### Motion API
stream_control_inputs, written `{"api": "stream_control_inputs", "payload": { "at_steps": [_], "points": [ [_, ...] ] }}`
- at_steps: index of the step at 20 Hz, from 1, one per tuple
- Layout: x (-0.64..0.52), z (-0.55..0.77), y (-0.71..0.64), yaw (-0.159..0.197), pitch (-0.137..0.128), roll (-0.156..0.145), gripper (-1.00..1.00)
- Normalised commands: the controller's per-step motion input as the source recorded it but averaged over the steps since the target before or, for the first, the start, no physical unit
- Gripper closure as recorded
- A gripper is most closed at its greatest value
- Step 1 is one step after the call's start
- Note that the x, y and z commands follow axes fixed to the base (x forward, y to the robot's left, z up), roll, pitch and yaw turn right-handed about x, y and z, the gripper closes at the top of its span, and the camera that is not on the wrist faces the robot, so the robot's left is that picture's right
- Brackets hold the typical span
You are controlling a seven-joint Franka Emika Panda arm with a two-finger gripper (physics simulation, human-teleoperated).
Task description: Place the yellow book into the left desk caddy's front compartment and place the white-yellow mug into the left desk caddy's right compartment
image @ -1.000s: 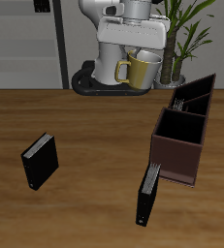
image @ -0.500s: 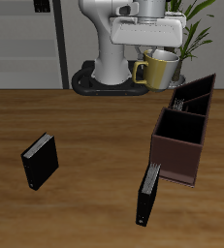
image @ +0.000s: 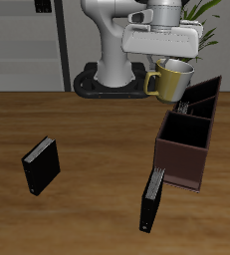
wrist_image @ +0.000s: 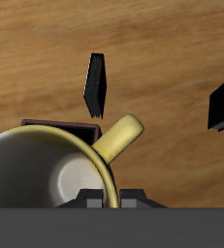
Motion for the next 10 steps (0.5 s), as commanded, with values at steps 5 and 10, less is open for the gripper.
{"api": "stream_control_inputs", "payload": {
  "at_steps": [5, 10],
  "points": [
    [0.09, 0.05, 0.32, 0.029, -0.001, 0.047, 1.00],
    [0.17, 0.04, 0.14, 0.000, -0.016, 0.030, 1.00]
  ]
}}
